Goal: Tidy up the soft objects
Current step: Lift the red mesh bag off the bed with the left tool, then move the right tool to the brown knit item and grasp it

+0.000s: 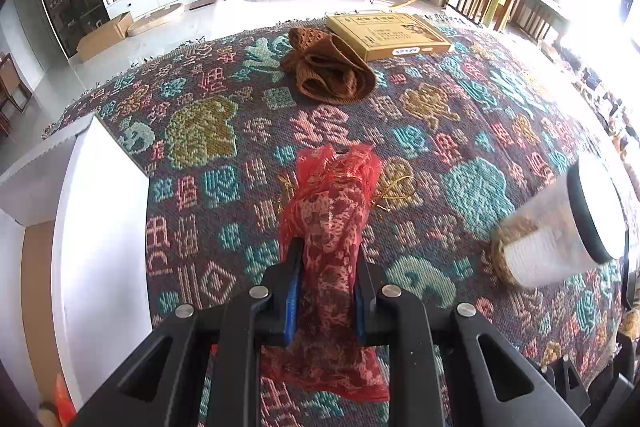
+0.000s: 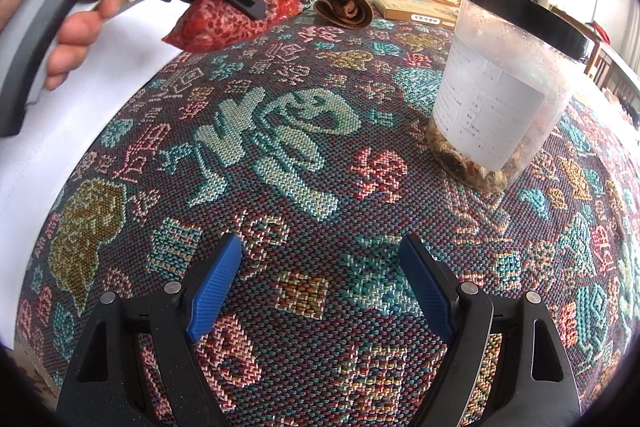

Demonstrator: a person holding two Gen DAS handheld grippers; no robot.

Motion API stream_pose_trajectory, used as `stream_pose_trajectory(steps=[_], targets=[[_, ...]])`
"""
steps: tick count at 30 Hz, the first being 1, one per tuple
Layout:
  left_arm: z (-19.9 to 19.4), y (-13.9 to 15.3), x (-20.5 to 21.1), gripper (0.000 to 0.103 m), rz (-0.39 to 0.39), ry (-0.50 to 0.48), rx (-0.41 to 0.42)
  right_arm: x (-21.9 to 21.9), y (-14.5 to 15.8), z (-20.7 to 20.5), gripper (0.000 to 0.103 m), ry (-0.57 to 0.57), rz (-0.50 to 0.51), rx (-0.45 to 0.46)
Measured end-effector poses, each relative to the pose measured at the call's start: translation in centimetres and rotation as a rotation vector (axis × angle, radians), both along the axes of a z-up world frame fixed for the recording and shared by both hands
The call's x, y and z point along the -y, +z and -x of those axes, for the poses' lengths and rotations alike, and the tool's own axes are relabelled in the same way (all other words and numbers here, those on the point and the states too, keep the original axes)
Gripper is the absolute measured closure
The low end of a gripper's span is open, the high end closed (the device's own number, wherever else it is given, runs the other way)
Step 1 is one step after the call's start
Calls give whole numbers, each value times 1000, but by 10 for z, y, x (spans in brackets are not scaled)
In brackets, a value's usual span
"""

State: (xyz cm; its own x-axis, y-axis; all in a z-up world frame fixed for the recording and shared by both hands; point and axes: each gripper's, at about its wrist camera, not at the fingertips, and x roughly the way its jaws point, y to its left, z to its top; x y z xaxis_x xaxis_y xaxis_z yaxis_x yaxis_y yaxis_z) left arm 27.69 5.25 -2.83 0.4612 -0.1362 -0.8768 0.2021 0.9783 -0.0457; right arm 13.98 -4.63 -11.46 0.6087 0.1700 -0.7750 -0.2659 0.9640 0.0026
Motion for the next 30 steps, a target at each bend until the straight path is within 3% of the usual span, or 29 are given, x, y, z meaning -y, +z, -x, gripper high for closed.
stream_pose_trajectory(steps=[5,7,11,12,17,21,22,27,30], targets=[[60,-10,11,81,-37,25,15,0,0,0,19,0,-1,0],[74,-17,11,76,-61,50,29,0,0,1,19,0,-1,0],[80,-38,4,37,-104,112,37,-1,0,1,19,0,-2,0],[81,-42,2,32,-103,124,43,-1,0,1,19,0,-2,0],[82,-65,3,23,-129,139,62,-2,0,0,19,0,-2,0],[83,-75,-13,1,-55,217,97,-3,0,1,19,1,-8,0],[83,-78,-19,0,-15,235,102,-4,0,1,19,1,-7,0],[83,-78,-19,0,-26,226,123,-3,1,2,19,13,-11,-5],[83,-78,-19,0,-26,226,124,9,13,10,20,8,-74,30]])
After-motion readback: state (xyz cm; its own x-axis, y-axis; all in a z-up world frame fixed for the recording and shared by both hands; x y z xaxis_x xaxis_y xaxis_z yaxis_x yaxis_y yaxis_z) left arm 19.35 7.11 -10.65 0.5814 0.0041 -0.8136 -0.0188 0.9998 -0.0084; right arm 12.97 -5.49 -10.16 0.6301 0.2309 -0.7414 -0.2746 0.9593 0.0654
